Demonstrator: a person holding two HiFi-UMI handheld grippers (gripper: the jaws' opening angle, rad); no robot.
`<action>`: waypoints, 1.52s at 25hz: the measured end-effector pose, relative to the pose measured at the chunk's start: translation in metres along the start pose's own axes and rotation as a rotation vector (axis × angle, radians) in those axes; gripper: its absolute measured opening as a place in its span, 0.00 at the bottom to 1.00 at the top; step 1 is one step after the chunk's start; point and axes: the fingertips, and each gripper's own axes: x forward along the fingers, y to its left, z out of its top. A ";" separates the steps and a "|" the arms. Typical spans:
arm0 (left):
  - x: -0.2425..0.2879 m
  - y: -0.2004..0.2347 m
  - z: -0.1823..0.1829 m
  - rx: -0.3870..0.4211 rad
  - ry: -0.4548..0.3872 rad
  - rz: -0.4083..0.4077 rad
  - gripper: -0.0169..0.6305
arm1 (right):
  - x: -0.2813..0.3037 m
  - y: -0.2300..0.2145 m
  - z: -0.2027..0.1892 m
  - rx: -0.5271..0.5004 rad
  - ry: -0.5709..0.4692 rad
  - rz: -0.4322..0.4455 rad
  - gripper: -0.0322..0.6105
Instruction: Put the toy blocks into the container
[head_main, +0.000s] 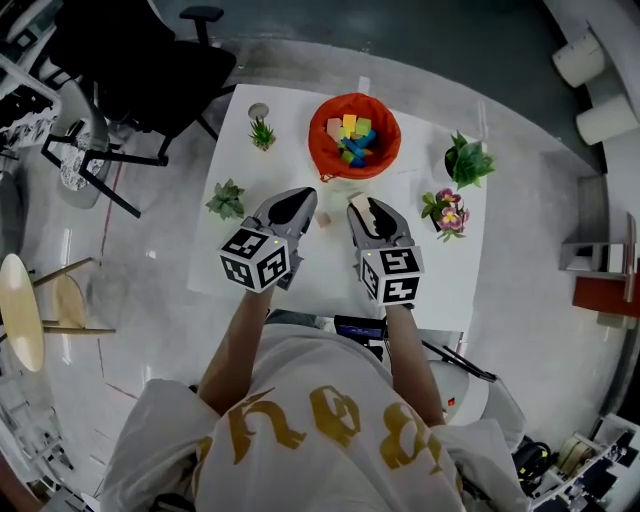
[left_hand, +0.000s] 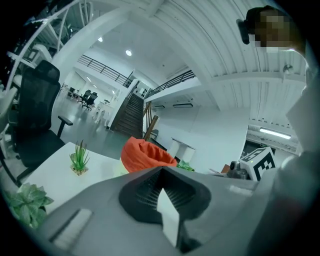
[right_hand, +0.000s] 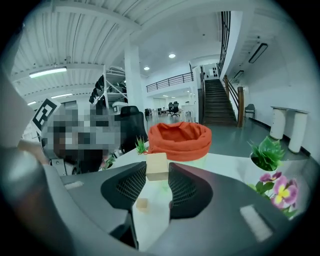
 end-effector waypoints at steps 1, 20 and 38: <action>0.000 -0.001 0.002 0.000 -0.004 -0.001 0.03 | -0.001 0.000 0.004 0.001 -0.008 0.001 0.31; 0.027 0.026 0.042 -0.046 -0.052 -0.016 0.03 | 0.027 -0.023 0.069 0.078 -0.115 0.013 0.31; 0.058 0.044 0.030 -0.063 -0.014 -0.020 0.03 | 0.056 -0.050 0.068 0.067 -0.047 -0.064 0.31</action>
